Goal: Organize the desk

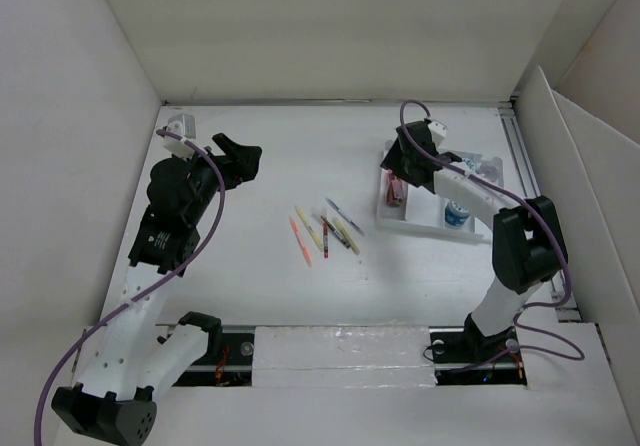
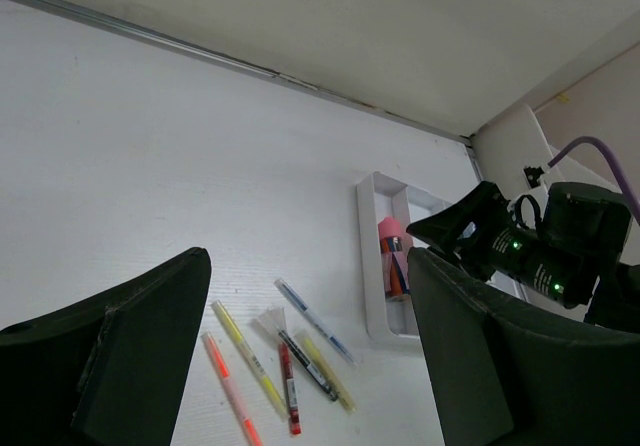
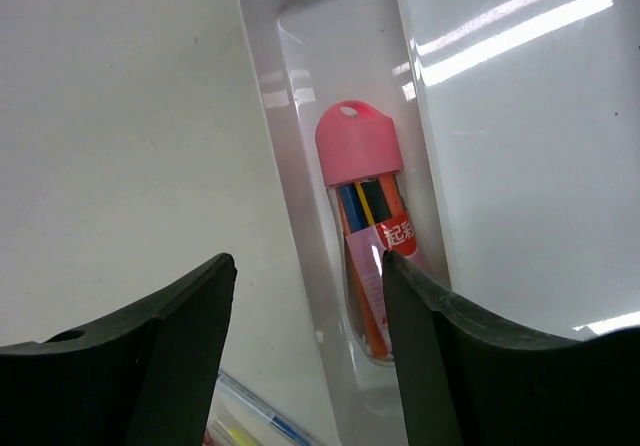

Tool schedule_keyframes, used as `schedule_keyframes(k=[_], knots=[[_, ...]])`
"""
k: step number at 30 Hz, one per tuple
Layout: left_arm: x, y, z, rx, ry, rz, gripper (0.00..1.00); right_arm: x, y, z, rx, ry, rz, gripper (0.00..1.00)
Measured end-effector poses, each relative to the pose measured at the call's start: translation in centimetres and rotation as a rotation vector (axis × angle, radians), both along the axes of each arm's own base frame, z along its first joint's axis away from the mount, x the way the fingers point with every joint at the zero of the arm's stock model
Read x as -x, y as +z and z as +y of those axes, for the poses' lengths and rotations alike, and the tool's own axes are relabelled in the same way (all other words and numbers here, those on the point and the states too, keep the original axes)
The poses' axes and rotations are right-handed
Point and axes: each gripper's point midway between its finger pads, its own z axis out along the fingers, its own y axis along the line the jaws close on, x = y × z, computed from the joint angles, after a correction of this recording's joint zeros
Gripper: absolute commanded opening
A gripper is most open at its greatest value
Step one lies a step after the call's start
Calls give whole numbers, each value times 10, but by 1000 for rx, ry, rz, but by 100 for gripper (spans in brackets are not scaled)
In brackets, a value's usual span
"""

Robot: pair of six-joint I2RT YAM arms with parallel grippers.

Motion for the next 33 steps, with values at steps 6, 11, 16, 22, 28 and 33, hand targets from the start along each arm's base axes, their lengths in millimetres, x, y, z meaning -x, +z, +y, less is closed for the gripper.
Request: schedule_keyframes(k=[6,11,16,22,28,33], knots=[[0,0,0,0,0,0,75,4,8,24,16,31,-50,0],[0,0,0,0,1,0,75,45,16,84,2,202,-88,0],[-1,-1,0,-1,0,2,75,77,7,132,21,350,-75,36],[-1,-2,0,-2,0,6,75,82,-33,133,75,380,16,42],[-1,-2,0,-2,0,6,75,88,-63,132,108,404,101,41],[-1,-2,0,-2,0,6,75,86,-69,134,116,410,119,40]])
